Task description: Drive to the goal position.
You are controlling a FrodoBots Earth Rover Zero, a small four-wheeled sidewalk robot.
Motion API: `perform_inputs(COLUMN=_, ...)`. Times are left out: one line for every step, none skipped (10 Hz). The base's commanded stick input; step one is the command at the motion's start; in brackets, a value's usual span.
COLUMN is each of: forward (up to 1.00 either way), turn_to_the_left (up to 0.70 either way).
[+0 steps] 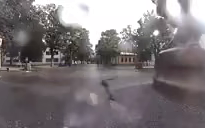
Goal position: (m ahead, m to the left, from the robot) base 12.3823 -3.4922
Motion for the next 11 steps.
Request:
perform_inputs(forward=0.85, turn_to_the_left=0.00)
perform_inputs(forward=0.85, turn_to_the_left=0.00)
perform_inputs(forward=0.85, turn_to_the_left=0.00)
perform_inputs(forward=0.85, turn_to_the_left=0.00)
perform_inputs(forward=0.85, turn_to_the_left=0.00)
perform_inputs(forward=0.85, turn_to_the_left=0.00)
perform_inputs(forward=0.85, turn_to_the_left=0.00)
perform_inputs(forward=0.85, turn_to_the_left=0.00)
perform_inputs(forward=0.85, turn_to_the_left=0.00)
perform_inputs(forward=0.85, turn_to_the_left=0.00)
perform_inputs(forward=0.85, turn_to_the_left=0.00)
